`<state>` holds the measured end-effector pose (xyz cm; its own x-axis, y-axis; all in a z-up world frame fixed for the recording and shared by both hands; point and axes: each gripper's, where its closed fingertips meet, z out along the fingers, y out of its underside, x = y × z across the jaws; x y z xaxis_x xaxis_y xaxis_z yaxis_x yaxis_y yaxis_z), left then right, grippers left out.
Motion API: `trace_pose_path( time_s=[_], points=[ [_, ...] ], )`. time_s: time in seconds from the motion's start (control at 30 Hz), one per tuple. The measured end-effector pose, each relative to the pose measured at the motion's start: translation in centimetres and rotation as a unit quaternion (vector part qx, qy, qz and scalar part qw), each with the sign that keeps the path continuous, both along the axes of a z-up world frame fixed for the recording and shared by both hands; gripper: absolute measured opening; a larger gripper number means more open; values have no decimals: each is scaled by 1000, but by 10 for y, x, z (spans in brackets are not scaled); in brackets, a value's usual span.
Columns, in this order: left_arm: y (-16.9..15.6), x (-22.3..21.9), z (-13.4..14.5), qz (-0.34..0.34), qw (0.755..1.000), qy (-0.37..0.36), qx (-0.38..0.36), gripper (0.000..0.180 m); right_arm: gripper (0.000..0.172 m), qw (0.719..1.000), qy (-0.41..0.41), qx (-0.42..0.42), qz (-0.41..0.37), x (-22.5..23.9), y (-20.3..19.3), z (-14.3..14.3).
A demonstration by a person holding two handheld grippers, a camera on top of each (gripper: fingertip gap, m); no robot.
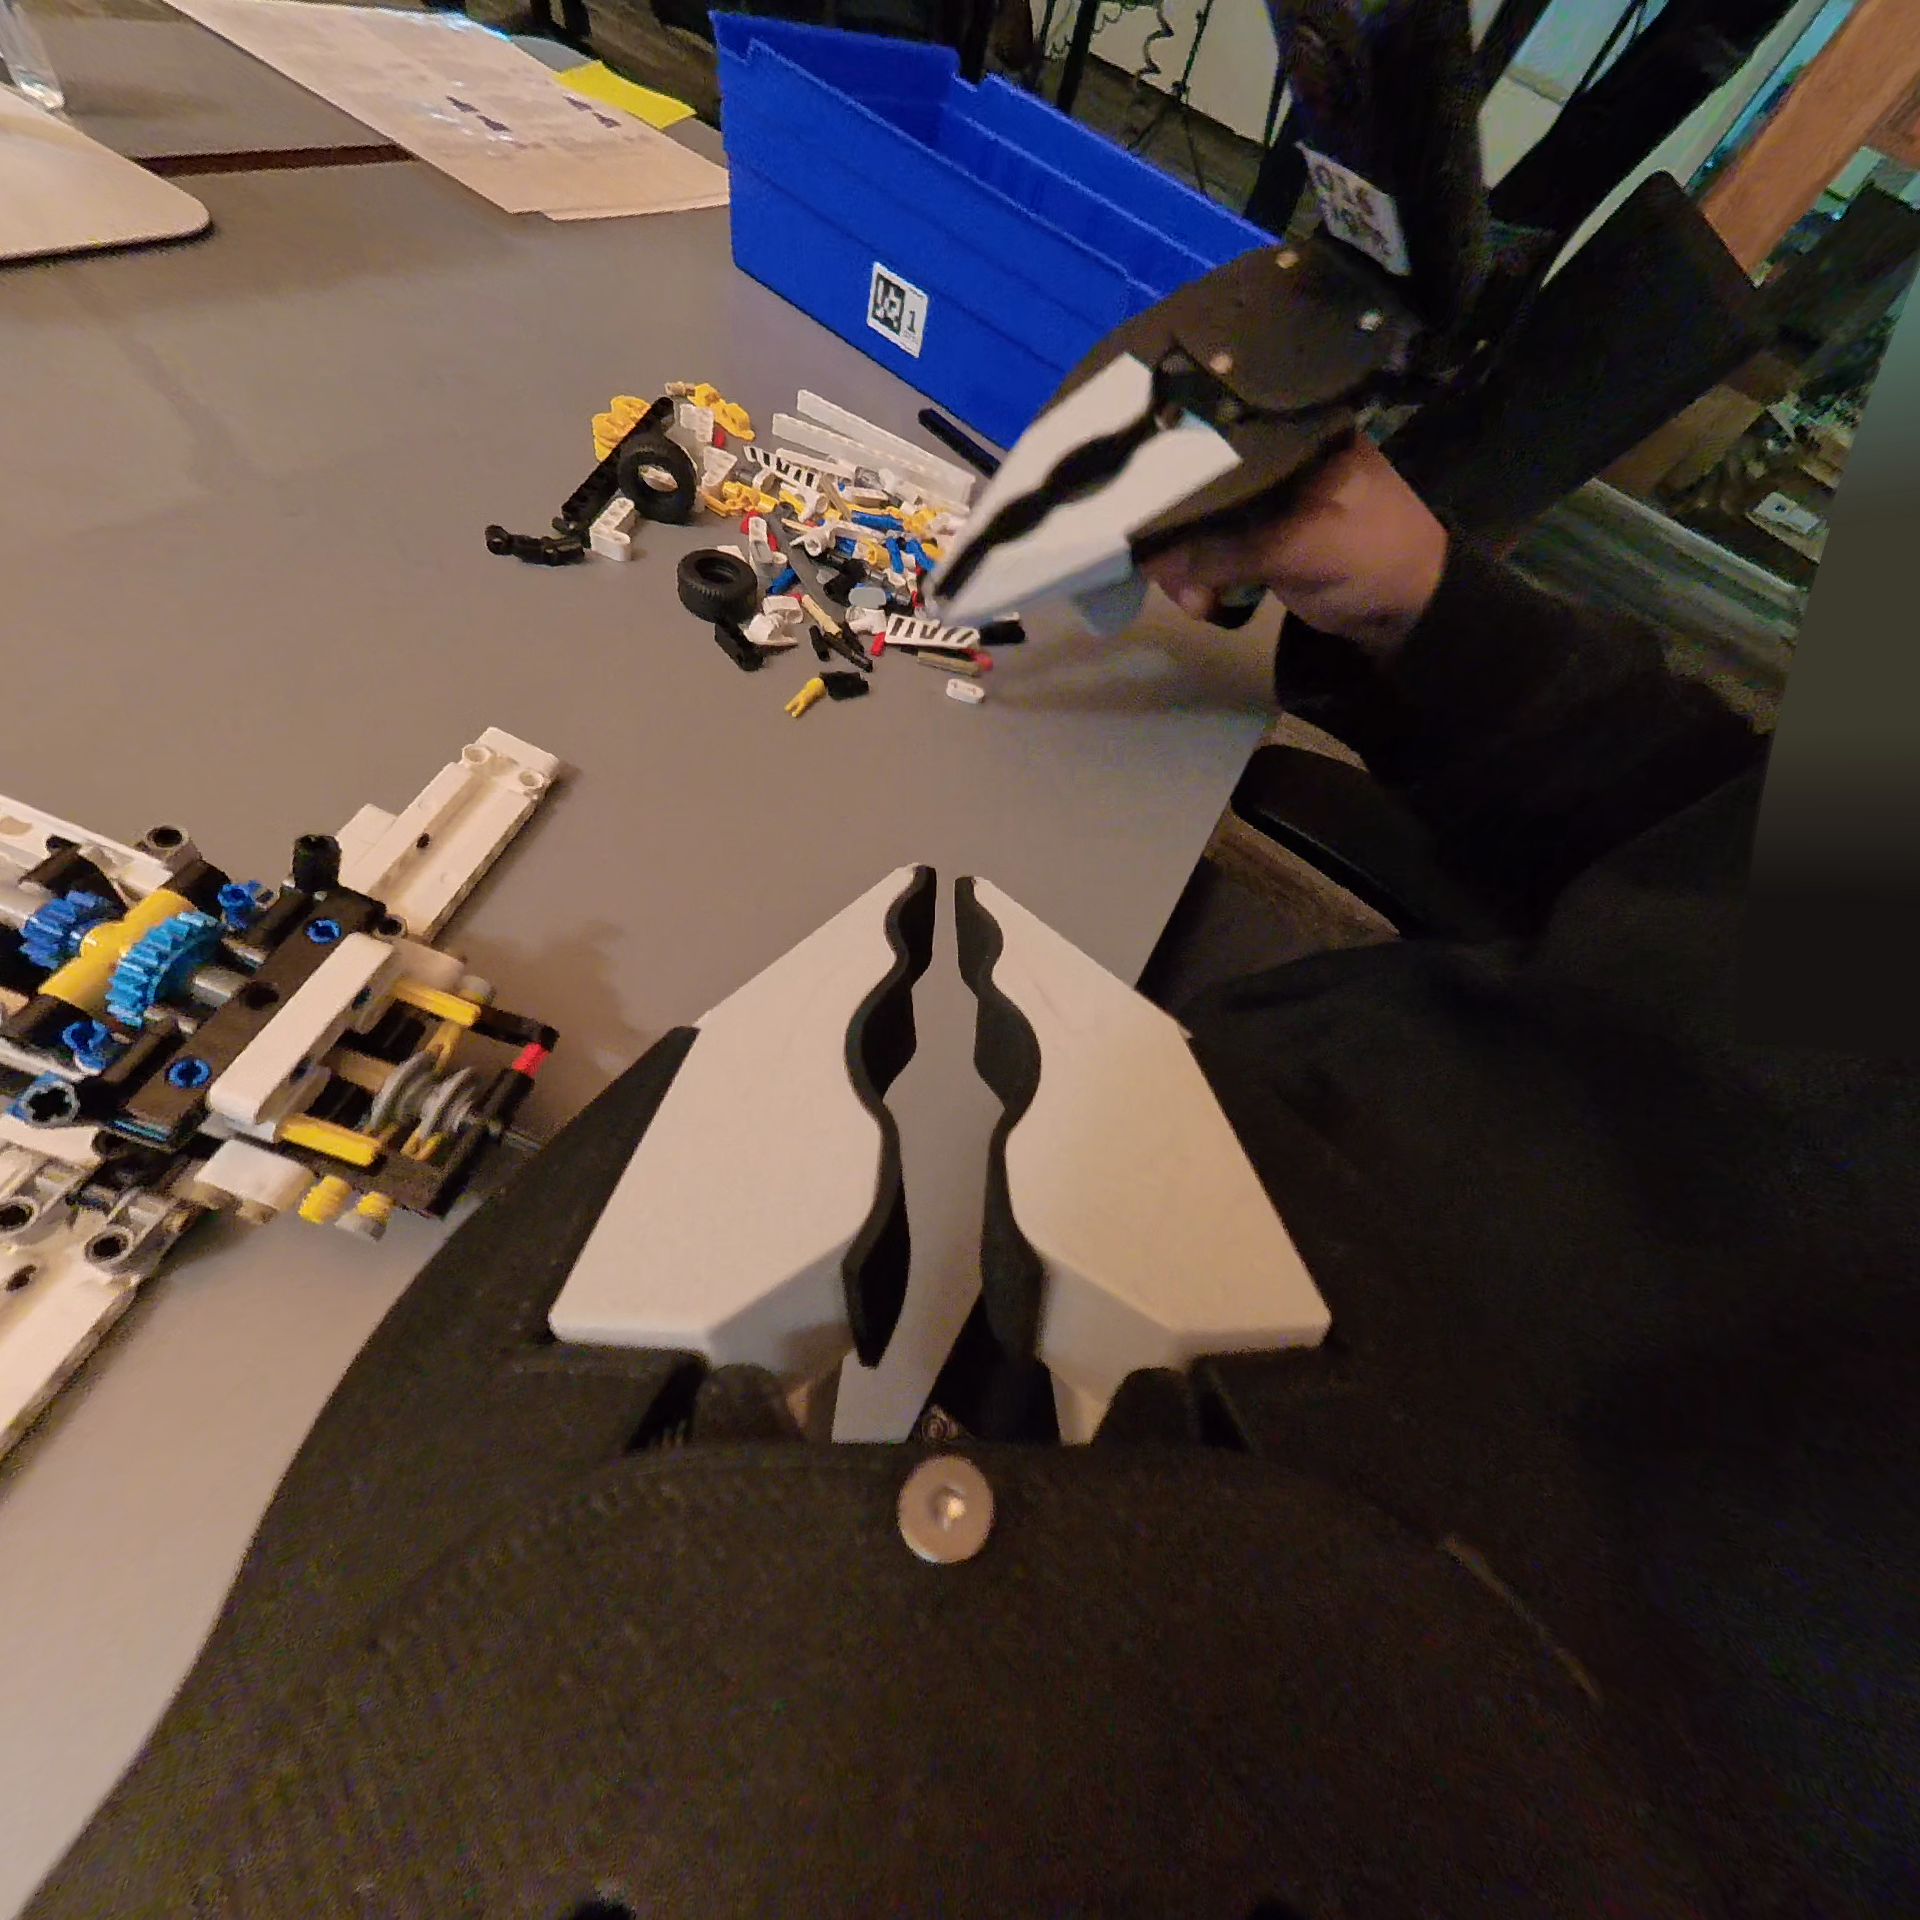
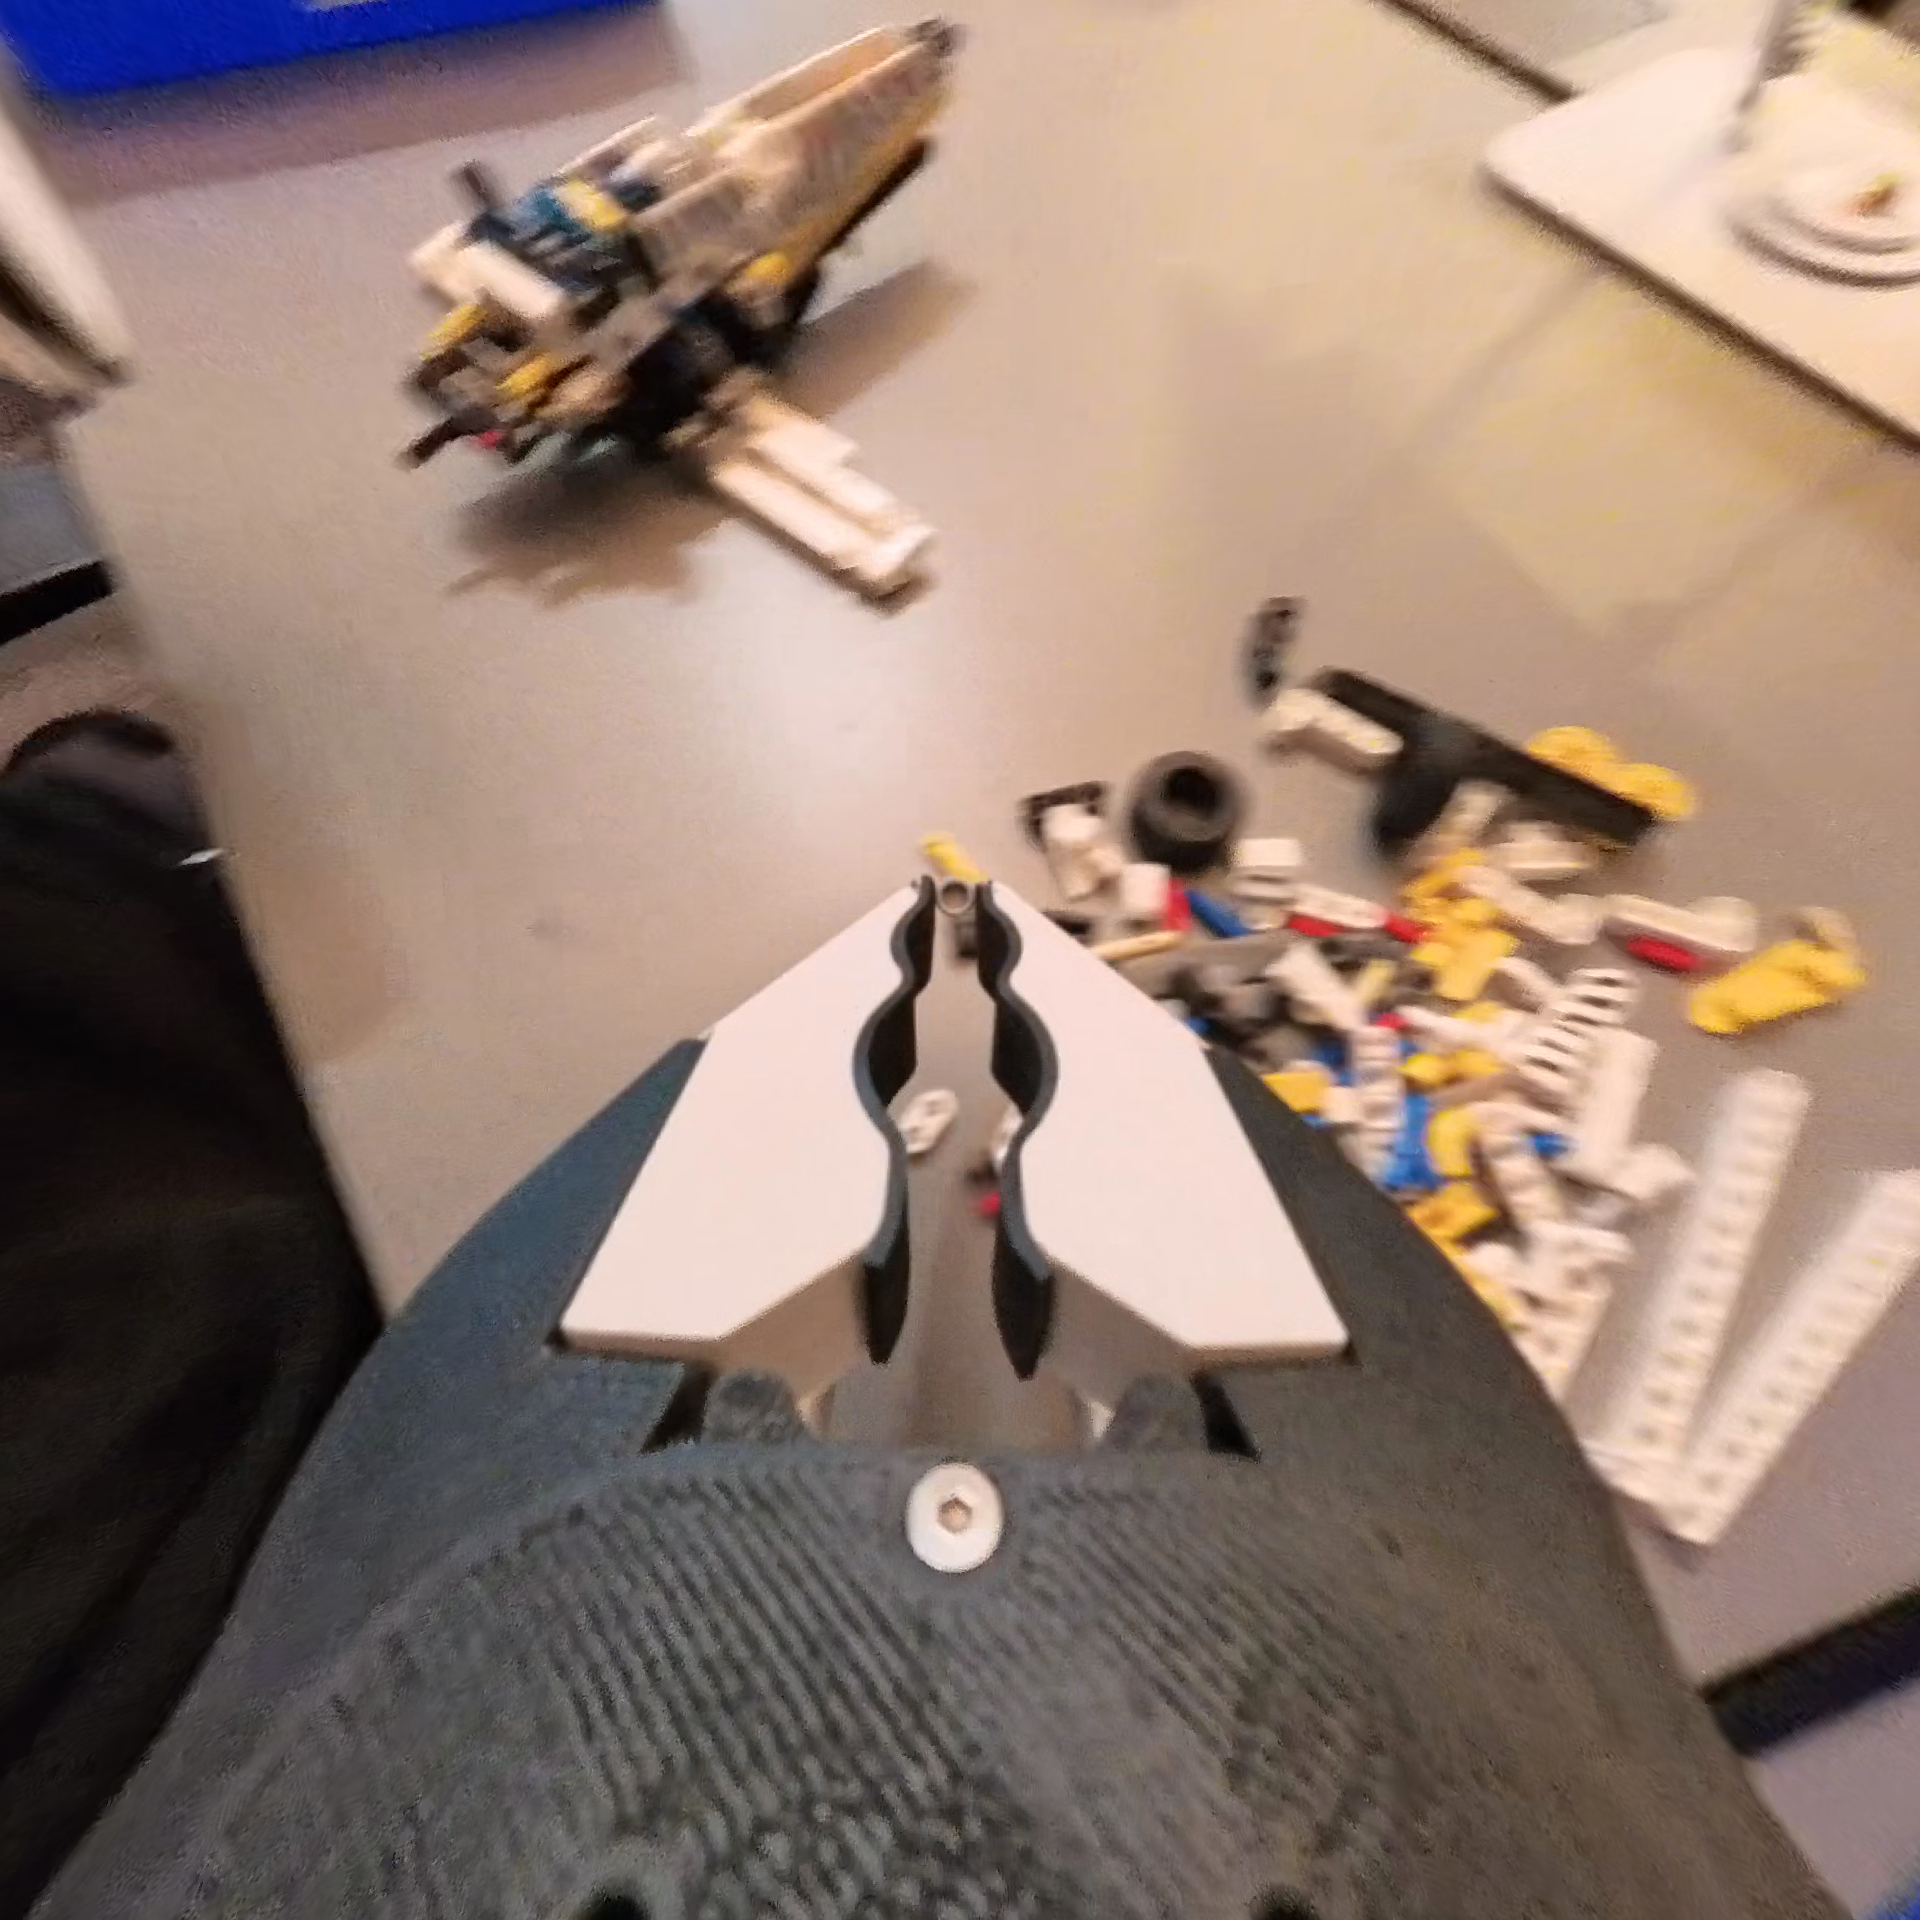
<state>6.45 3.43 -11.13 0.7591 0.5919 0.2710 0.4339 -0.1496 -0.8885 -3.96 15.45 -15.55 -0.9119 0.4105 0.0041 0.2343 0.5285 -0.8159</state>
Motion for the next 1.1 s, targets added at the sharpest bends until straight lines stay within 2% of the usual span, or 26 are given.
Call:
trace_pose_path(
  time_s=[0.1,0.2,0.37,0.5,0.7,0.83,1.0,1.1],
  points=[
    [-1,-10,2,7,1000,5,5,1,6,998,14,4,-63,-51,14,3],
    [-2,-21,3,12,1000,5,25,0,5,996,9,22,-88,-87,14,-5],
    [-4,-34,12,10,997,-10,75,2,5,991,-48,58,-110,-117,13,-33],
    [-17,-41,19,29,996,13,86,1,6,991,-49,50,-115,-118,17,-31],
    [-54,-49,24,81,987,48,127,1,15,990,-60,-41,-123,-110,13,4],
    [-80,-52,27,115,976,51,175,3,15,990,-46,-30,-130,-106,7,11],
    [-111,-59,18,165,969,48,178,3,15,996,-8,-68,-57,-76,-44,35],
    [-122,-65,2,191,967,15,168,7,15,997,18,-80,9,-50,-83,42]
  ],
)
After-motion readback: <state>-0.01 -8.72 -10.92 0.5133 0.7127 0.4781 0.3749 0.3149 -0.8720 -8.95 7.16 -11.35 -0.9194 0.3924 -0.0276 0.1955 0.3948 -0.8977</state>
